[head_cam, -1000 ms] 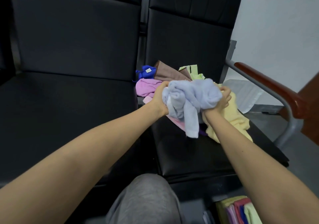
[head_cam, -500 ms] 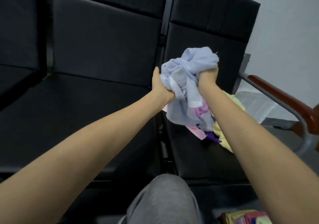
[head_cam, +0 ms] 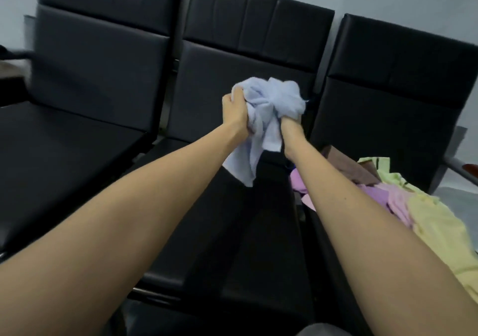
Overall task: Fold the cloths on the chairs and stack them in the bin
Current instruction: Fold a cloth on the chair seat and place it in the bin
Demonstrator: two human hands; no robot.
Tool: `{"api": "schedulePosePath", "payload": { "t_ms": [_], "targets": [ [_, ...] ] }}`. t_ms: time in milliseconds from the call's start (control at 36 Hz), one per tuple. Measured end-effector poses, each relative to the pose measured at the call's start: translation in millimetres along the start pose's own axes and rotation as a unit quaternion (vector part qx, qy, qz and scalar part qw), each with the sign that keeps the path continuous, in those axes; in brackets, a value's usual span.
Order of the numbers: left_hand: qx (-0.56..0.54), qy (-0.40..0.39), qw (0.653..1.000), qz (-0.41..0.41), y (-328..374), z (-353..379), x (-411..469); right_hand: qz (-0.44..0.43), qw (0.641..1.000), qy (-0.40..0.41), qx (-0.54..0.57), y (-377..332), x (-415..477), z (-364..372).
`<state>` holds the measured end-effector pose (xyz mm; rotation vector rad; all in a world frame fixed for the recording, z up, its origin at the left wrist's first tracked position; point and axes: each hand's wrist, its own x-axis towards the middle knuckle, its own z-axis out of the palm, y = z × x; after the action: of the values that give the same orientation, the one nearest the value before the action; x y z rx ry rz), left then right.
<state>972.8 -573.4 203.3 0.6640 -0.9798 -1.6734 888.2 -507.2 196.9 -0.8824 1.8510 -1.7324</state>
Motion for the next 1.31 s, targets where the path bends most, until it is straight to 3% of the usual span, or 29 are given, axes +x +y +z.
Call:
{"api": "schedulePosePath", "payload": {
  "t_ms": [56,83,139,167,250,361,417,528,583,694,750,833,917,972,1028,1083,1167,1306],
  "targets": [
    [0.139,0.051,0.988,-0.051,-17.1,-20.7,7.2,0.061,0.996,0.01,-0.059,23.5,0.8,3.0],
    [0.263,0.064,0.959,-0.087,-26.2,-37.5,8.9,0.104,0.989,-0.005,-0.106,40.6,-2.0,4.1],
    [0.466,0.008,0.877,-0.115,-46.6,-73.1,2.5,0.155,0.974,-0.043,-0.159,72.9,-16.1,7.6],
    [0.505,-0.051,0.851,-0.133,-57.5,-92.8,-2.7,0.152,0.971,-0.054,-0.174,86.2,-24.3,10.2],
    [0.462,-0.21,0.831,-0.226,-77.4,-136.8,-20.1,0.072,0.975,-0.078,-0.195,117.5,-46.9,13.9],
    [0.466,-0.266,0.832,-0.14,-89.5,-159.5,-37.6,-0.018,0.946,-0.156,-0.284,147.9,-77.1,27.0],
    [0.434,-0.236,0.863,-0.106,-95.1,-165.0,-44.0,-0.065,0.925,-0.159,-0.339,155.4,-82.4,30.5],
    [0.346,-0.154,0.923,-0.071,-99.4,-168.6,-49.0,0.023,0.973,-0.169,-0.155,157.8,-81.5,28.9],
    [0.312,-0.128,0.94,-0.058,-94.2,-168.1,-48.8,0.035,0.972,-0.187,-0.14,158.4,-82.1,29.1],
    [0.324,-0.062,0.944,0.0,-87.4,-171.5,-45.6,0.047,0.919,-0.223,-0.321,148.9,-83.7,39.5],
    [0.36,-0.046,0.932,-0.006,-89.7,-175.9,-43.9,0.067,0.902,-0.23,-0.36,138.6,-84.3,47.1],
    [0.418,-0.069,0.905,-0.04,-94.4,-178.2,-46.3,0.091,0.903,-0.216,-0.361,123.4,-92.4,51.2],
    [0.549,-0.091,0.831,-0.01,-95.4,-178.6,-49.5,0.027,0.893,-0.218,-0.392,127.7,-88.4,46.5],
    [0.619,-0.111,0.774,0.07,-93.2,-175.0,-54.4,0.047,0.914,-0.208,-0.344,130.0,-84.1,40.8],
    [0.621,-0.169,0.749,0.155,-89.0,-169.6,-60.6,0.089,0.942,-0.197,-0.258,129.3,-81.6,35.5],
    [0.607,-0.235,0.736,0.187,-85.4,-164.5,-66.5,0.096,0.957,-0.195,-0.192,128.9,-81.6,31.0],
    [0.653,-0.3,0.661,0.214,-80.5,-159.8,-73.0,0.096,0.967,-0.209,-0.107,127.9,-79.5,26.6],
    [0.679,-0.243,0.657,0.219,-82.9,-159.1,-72.6,0.076,0.95,-0.27,-0.134,119.7,-85.7,25.1]
  ]
}}
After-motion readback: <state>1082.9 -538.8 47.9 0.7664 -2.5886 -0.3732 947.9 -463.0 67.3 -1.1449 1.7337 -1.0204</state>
